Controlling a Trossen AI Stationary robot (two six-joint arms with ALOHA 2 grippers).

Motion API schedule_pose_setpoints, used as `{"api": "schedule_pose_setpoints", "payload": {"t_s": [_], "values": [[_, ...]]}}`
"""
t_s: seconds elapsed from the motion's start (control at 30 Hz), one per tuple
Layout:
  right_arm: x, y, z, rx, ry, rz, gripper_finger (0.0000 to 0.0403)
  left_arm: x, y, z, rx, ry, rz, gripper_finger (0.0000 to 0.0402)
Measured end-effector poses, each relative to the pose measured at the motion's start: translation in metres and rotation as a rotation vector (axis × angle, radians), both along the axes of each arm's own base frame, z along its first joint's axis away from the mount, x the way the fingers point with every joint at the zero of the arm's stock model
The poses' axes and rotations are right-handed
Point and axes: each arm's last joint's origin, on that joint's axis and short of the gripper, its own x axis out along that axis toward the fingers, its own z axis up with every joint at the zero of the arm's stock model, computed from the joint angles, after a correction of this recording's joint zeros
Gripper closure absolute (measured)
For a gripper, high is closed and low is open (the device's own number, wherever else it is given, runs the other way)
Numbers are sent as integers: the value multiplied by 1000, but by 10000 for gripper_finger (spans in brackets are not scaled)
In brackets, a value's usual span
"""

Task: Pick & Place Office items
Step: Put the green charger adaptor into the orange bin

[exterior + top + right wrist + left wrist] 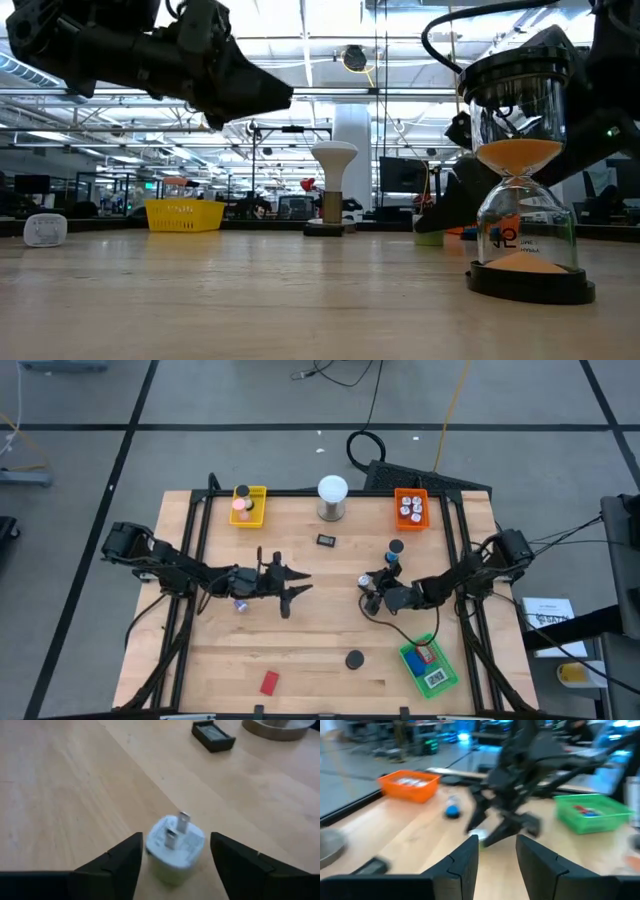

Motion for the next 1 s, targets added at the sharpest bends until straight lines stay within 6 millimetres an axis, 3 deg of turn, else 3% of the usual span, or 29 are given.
{"api": "schedule_pose_setpoints", "payload": {"t_s": [0.17,0.33,0.5,0.63,0.73,0.83,1.0], "values": [[-7,-2,25,16,-20,-2,144,-2,8,-2,10,44,85,266],[-15,-13,59,237,-79,-16,135,-7,22,-11,30,82,130,295],[-11,-20,83,224,118,41,145,-23,40,-26,-4,68,150,382],[5,-17,102,52,327,226,144,-40,43,-33,5,17,133,387],[15,-18,110,-80,477,344,137,-48,43,-37,6,-3,132,382],[29,-23,116,-99,528,460,132,-52,42,-39,8,-2,126,392],[46,-34,105,-85,621,620,134,-53,42,-40,13,4,124,390]]}}
